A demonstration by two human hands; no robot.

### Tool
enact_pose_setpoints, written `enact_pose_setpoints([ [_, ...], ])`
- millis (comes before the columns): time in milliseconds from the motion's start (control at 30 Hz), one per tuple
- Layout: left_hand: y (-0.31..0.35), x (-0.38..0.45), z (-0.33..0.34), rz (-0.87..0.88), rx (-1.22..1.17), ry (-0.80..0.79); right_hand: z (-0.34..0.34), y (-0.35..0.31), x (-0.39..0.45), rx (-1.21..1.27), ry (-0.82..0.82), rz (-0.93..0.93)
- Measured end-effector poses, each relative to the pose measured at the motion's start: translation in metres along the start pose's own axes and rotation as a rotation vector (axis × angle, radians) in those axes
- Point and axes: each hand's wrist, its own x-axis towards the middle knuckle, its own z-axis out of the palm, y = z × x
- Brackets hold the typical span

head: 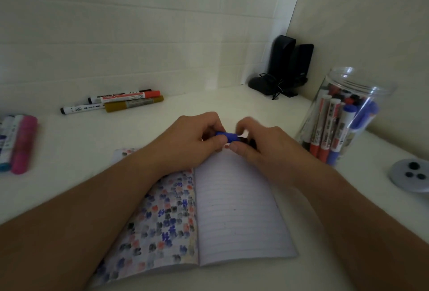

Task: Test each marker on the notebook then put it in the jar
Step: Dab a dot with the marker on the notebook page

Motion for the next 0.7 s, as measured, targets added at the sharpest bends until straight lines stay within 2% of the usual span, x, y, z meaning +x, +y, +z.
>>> enact_pose_setpoints([
  [67,0.000,0.000,-0.002,-0.038,-0.029,0.053,-0.009,0.009,0.000,0.210,0.028,0.163],
  [167,-0.002,0.000,-0.004,-0.067,-0.010,0.032,-0.024,0.020,-0.006,0.903,0.050,0.354],
  [200,-0.003,-0.001,-0.003,-0.063,-0.010,0.013,-0.026,0.023,-0.008,1.116,0.013,0.361],
  [267,-0.002,-0.001,-0.003,-0.054,0.006,-0.011,-0.030,0.029,-0.009,1.329,-0.031,0.338],
  [400,-0.004,0.001,-0.001,-0.072,0.018,-0.082,-0.028,0.039,-0.008,1.433,0.008,0.233],
  [500,-0.007,0.001,0.000,-0.049,0.019,-0.145,-0.020,0.039,-0.008,1.358,0.040,0.145],
  [700,-0.010,0.002,-0.002,-0.018,0.084,-0.199,-0.007,0.036,0.003,1.151,0.196,0.283],
])
